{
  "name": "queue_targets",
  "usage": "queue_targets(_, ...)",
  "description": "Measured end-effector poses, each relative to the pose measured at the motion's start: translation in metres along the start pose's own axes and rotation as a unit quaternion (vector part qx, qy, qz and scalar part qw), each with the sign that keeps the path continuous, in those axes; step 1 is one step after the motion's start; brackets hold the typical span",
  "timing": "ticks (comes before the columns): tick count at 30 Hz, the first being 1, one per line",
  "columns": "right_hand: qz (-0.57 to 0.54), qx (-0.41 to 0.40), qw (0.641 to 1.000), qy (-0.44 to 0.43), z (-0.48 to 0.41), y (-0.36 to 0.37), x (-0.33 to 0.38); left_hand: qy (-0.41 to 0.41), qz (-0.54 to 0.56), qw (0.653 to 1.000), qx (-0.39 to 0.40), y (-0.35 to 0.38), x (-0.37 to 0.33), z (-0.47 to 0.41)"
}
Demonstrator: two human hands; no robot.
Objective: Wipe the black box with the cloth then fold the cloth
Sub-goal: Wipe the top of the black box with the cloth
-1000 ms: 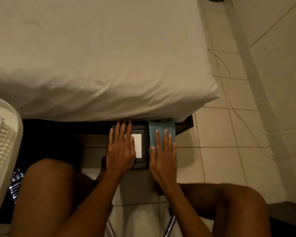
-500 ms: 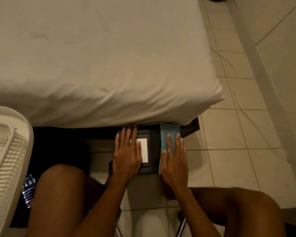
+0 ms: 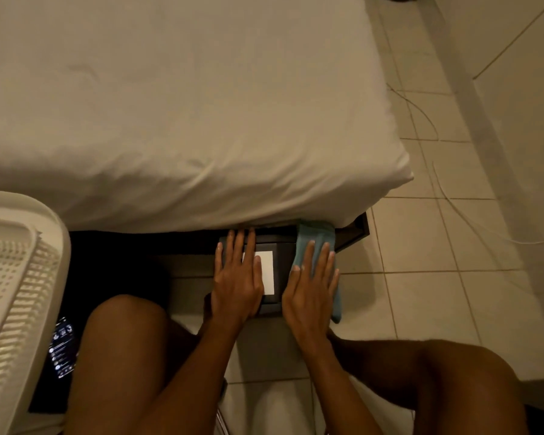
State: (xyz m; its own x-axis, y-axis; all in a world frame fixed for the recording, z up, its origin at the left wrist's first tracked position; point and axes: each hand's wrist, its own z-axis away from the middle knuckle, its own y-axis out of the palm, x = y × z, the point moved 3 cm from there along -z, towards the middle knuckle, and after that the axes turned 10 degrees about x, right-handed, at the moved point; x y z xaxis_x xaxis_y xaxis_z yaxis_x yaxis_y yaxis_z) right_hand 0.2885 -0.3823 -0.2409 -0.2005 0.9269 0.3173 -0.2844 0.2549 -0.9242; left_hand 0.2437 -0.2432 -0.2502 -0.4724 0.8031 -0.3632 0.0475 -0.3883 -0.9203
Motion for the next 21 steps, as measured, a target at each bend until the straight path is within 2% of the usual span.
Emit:
queue_targets(3, 0.004, 0.000, 1.000, 0.006, 0.026, 0.009, 0.015, 0.002, -0.005, 1.000, -0.005, 0.000, 0.001, 0.000)
queue_targets(8, 0.012, 0.008, 1.000, 0.002, -0.020, 0.000, -0.001, 0.001, 0.005, 1.000, -0.005, 0.000, 0.000, 0.000)
queue_targets(14, 0.012, 0.016, 1.000, -0.014, 0.029, 0.012, 0.012, 0.000, 0.010, 1.000, 0.001, 0.000, 0.000, 0.000)
queue_targets(18, 0.015, 0.030, 0.999, -0.033, -0.013, 0.003, 0.006, -0.002, 0.018, 1.000, -0.002, 0.000, 0.000, -0.001)
queue_targets(21, 0.007, 0.030, 0.999, -0.031, 0.009, 0.004, 0.005, 0.001, 0.021, 1.000, -0.003, -0.001, 0.000, 0.000)
